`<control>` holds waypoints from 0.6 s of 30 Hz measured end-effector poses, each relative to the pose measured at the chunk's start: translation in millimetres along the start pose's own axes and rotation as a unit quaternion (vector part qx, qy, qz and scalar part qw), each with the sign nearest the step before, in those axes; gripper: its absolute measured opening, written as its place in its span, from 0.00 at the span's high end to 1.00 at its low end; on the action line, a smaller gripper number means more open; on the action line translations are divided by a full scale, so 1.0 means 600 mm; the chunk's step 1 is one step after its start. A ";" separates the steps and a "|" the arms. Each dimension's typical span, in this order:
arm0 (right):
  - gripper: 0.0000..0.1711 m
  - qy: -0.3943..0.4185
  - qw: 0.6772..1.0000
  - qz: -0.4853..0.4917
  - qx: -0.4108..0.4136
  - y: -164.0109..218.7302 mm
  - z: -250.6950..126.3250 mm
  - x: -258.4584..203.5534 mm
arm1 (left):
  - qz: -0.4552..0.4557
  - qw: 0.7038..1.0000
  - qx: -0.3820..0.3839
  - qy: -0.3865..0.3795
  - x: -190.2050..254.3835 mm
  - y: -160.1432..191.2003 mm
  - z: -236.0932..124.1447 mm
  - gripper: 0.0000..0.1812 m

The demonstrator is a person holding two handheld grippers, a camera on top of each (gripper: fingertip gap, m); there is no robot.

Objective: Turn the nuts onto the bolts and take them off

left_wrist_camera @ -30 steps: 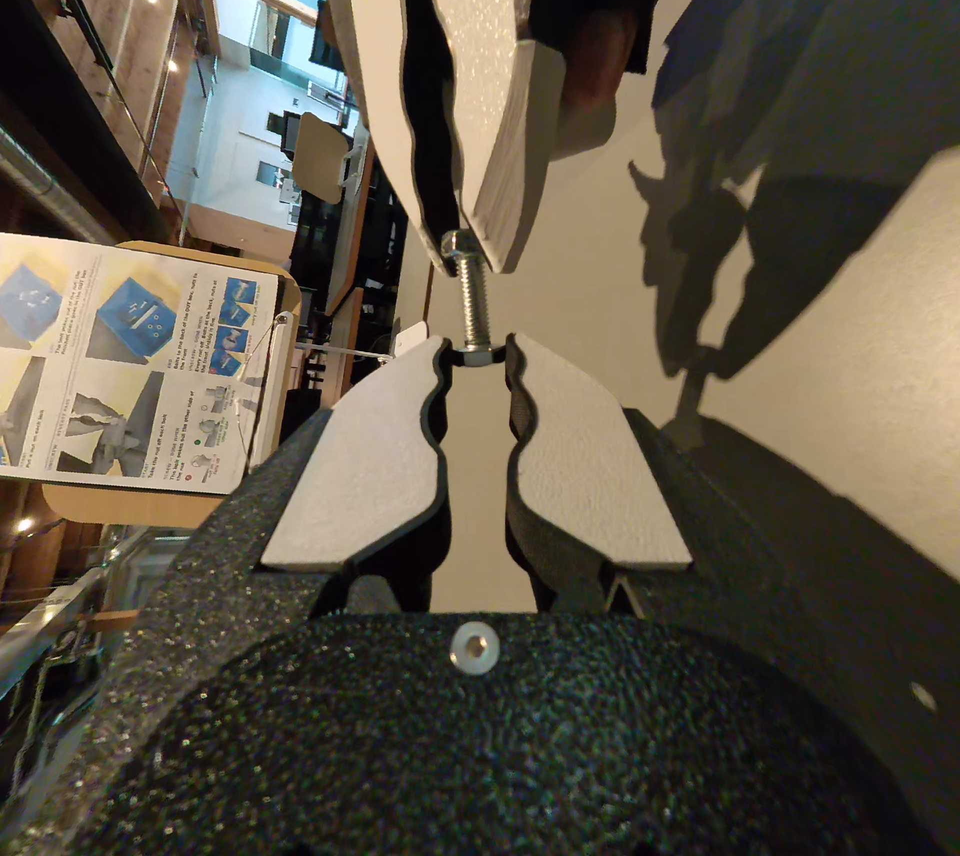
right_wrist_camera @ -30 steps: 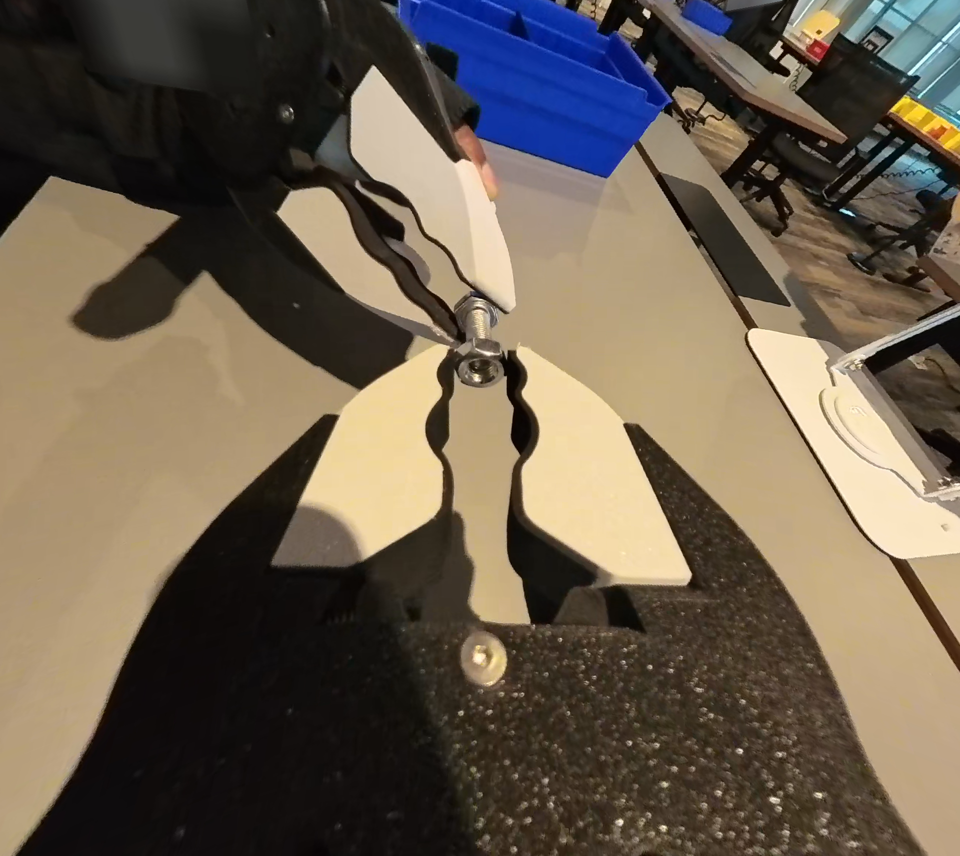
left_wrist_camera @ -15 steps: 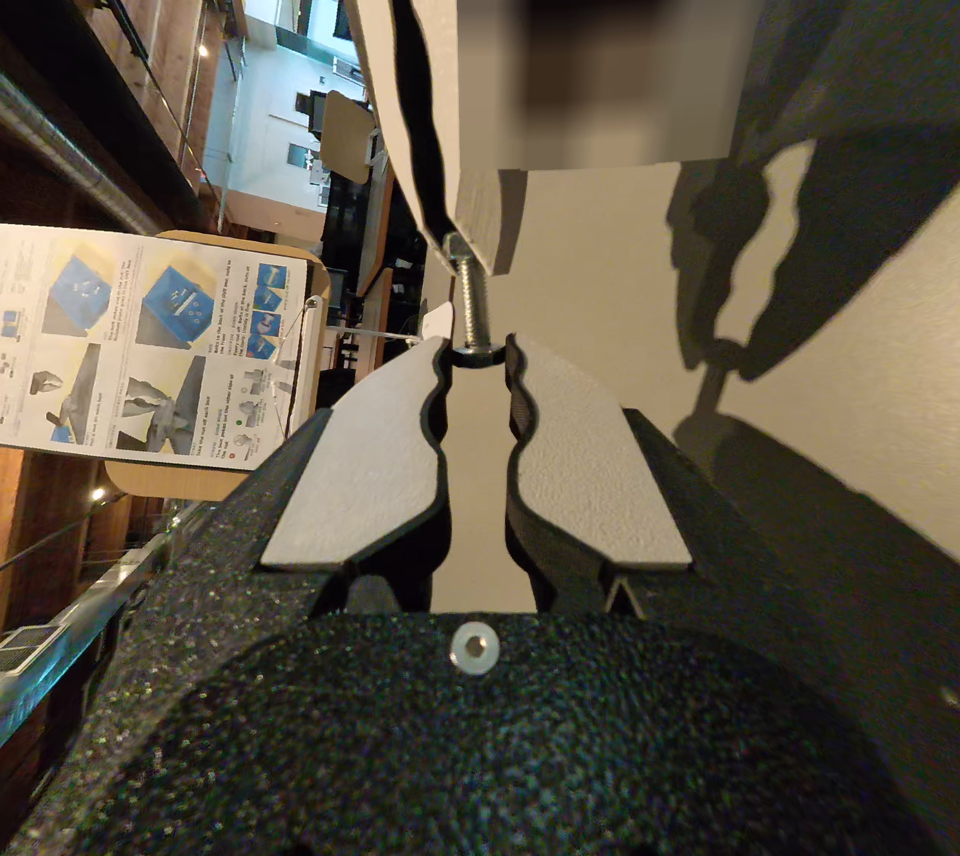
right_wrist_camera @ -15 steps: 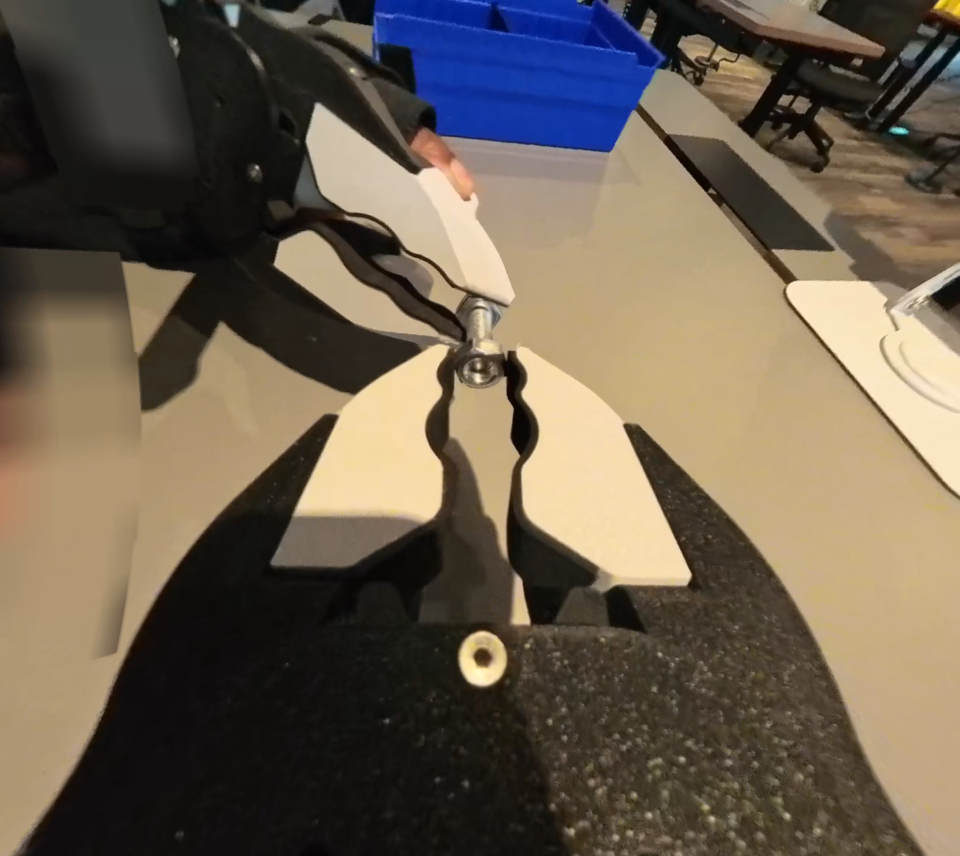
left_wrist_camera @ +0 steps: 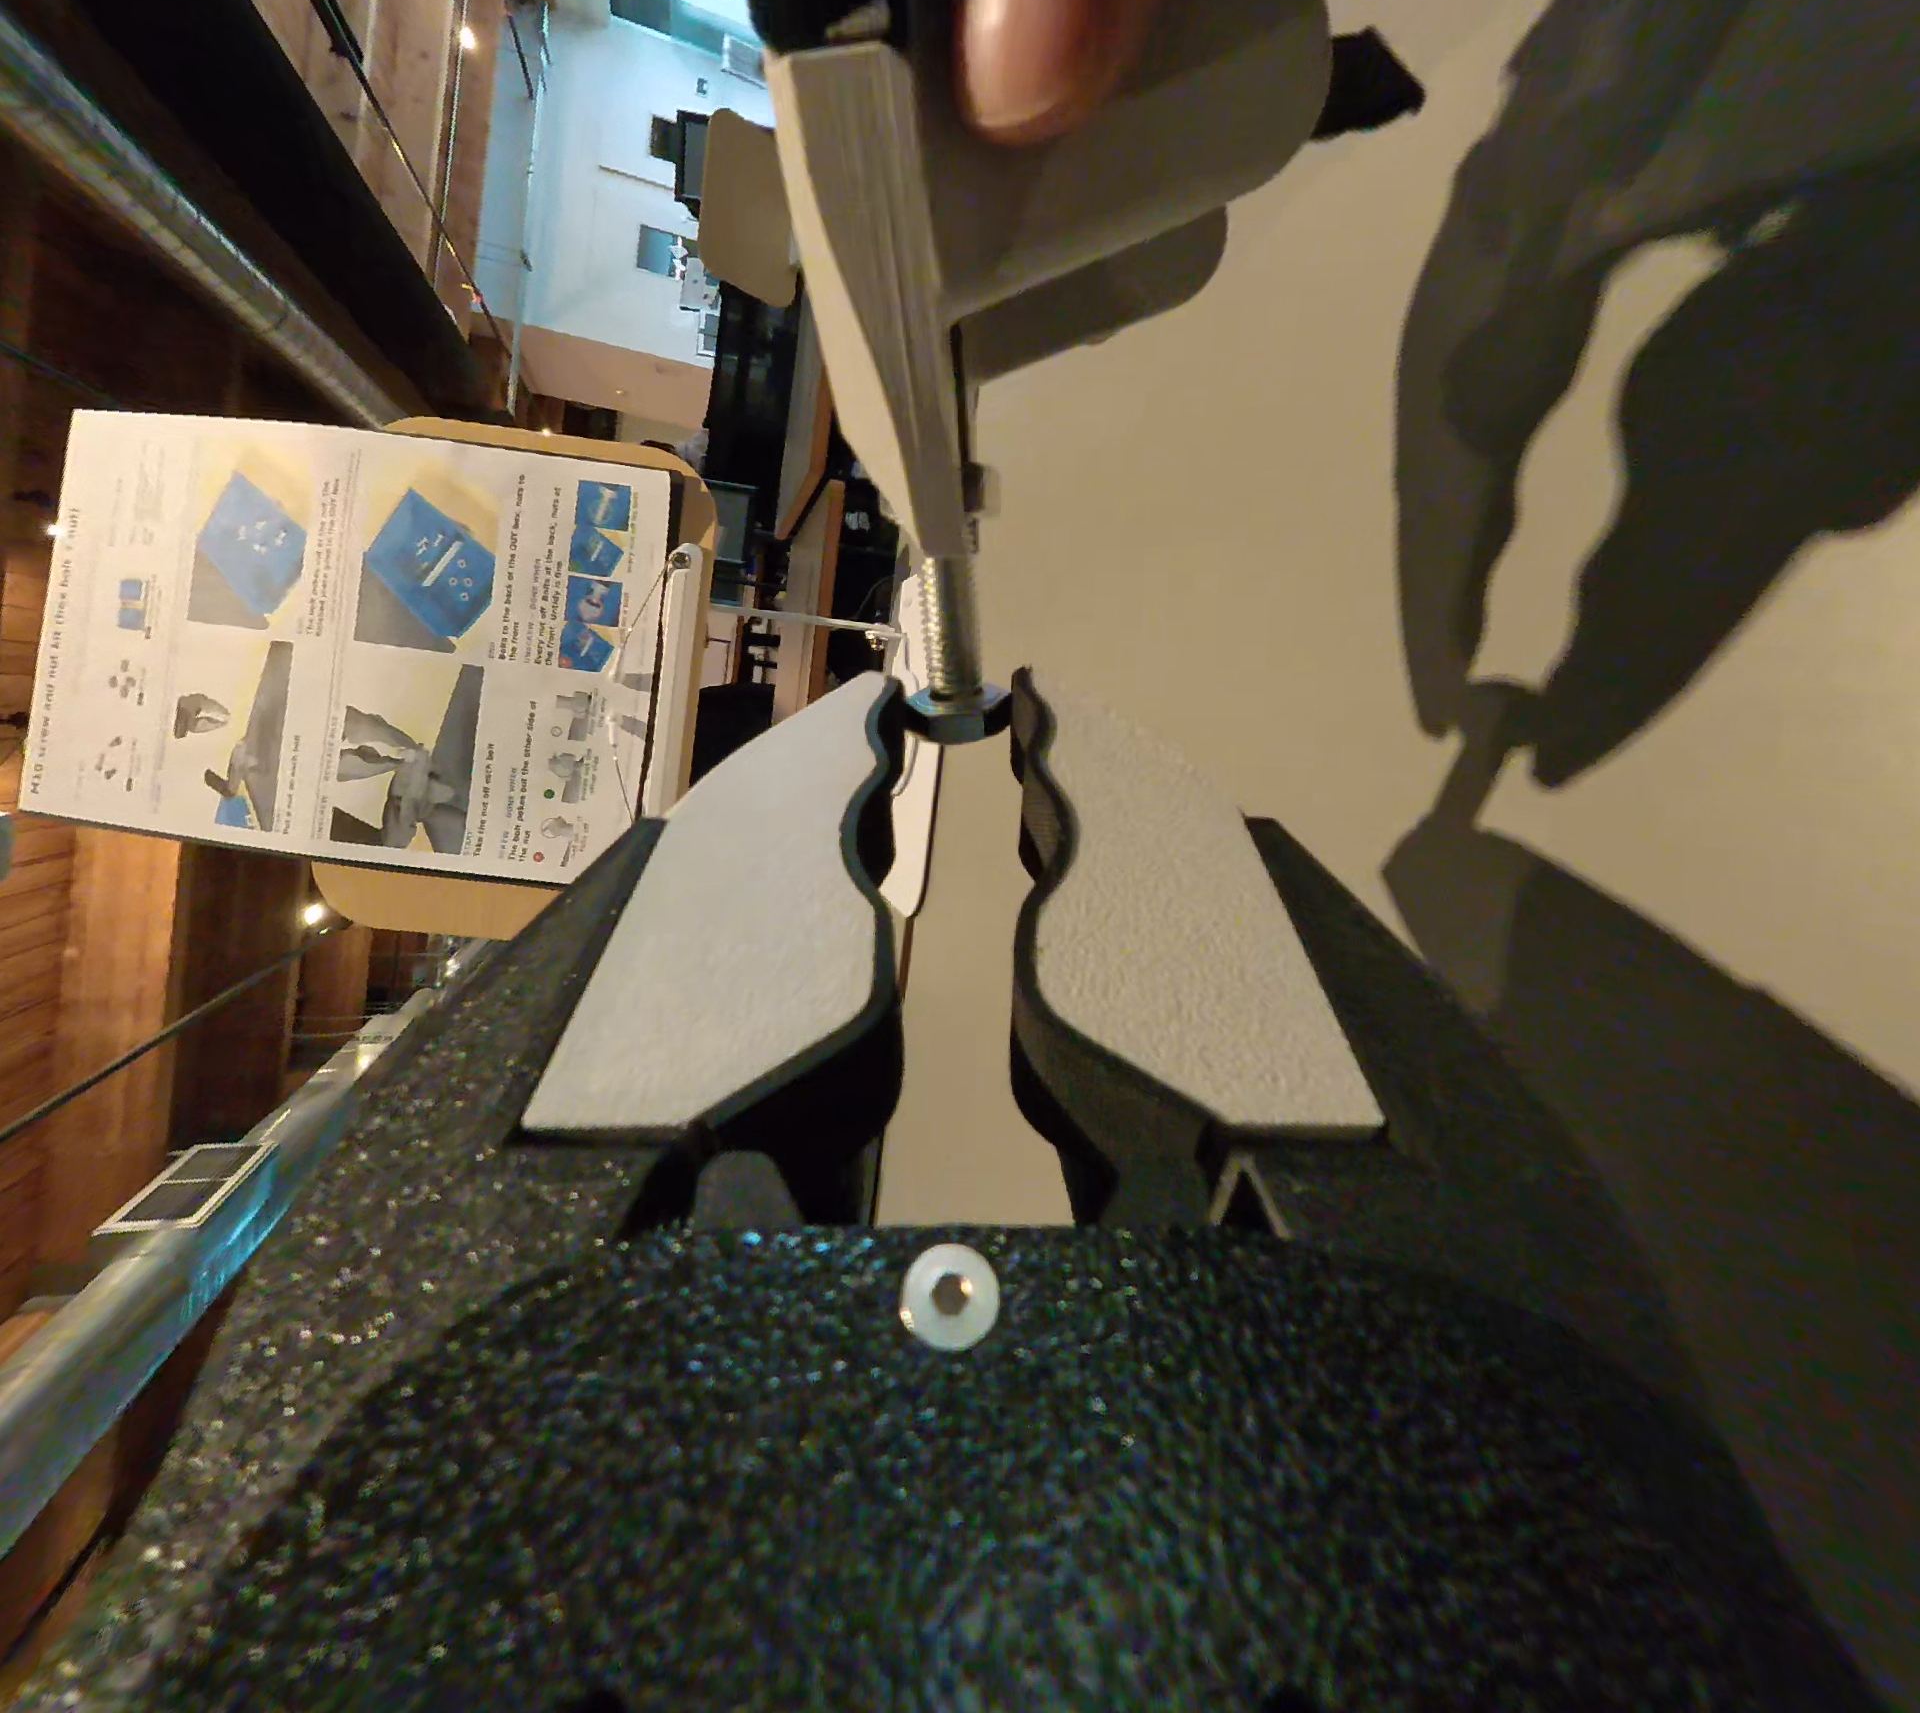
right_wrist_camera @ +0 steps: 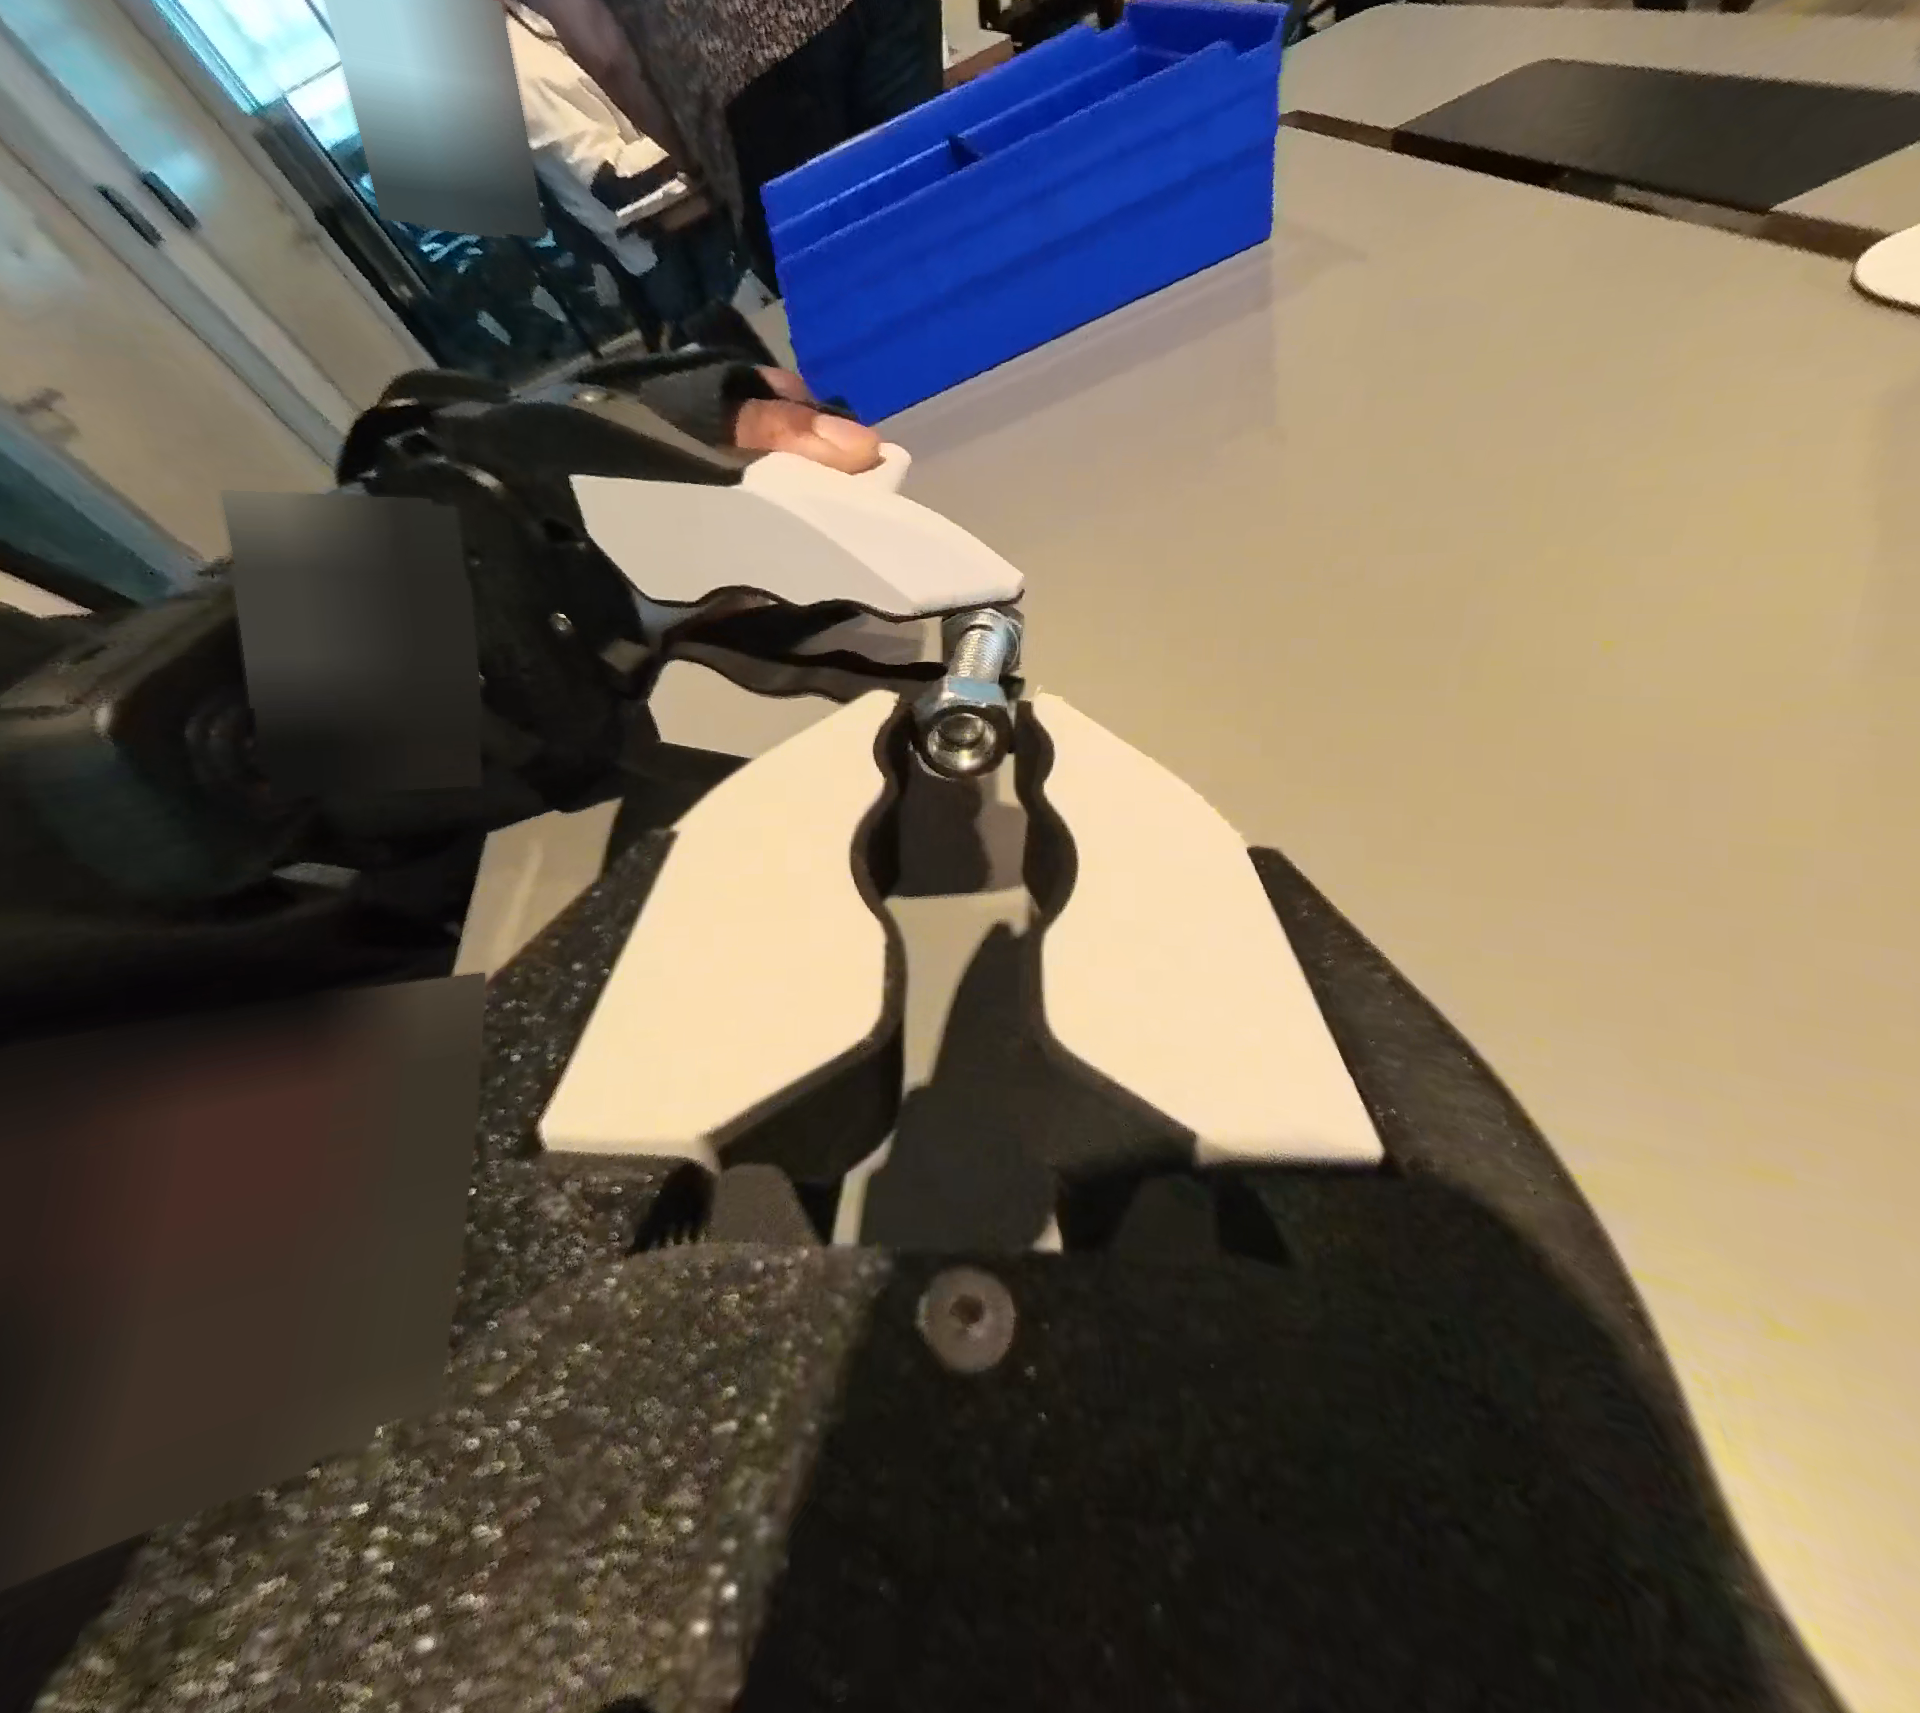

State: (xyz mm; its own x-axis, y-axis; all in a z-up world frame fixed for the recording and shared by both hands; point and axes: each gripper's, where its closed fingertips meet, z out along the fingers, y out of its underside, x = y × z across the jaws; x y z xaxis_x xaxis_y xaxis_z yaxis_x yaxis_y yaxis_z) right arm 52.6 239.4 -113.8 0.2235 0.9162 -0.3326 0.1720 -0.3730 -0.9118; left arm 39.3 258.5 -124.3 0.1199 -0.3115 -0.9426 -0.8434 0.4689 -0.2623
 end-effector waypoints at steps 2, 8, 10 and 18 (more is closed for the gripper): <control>0.89 -0.005 1.000 0.017 0.002 0.000 0.000 0.000 | 0.004 1.000 -0.004 -0.002 0.001 0.001 0.001 0.89; 0.89 0.010 1.000 0.024 0.002 0.003 0.002 0.009 | 0.002 1.000 -0.012 0.002 0.004 0.004 0.004 0.89; 0.89 0.019 0.999 0.026 -0.004 0.006 0.001 0.014 | 0.007 1.000 -0.016 0.003 0.006 0.004 0.005 0.89; 0.89 0.042 0.999 0.016 -0.022 0.012 0.002 0.017 | 0.014 1.000 -0.027 0.006 0.011 0.006 0.008 0.89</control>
State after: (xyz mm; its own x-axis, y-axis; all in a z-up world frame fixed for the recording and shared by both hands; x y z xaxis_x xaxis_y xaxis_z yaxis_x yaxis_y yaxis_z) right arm 54.8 246.5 -124.2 0.3088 0.8889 -0.3386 0.2044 -0.4096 -0.8891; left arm 39.6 261.8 -132.4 0.0892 -0.3090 -0.9469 -0.8732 0.4330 -0.2236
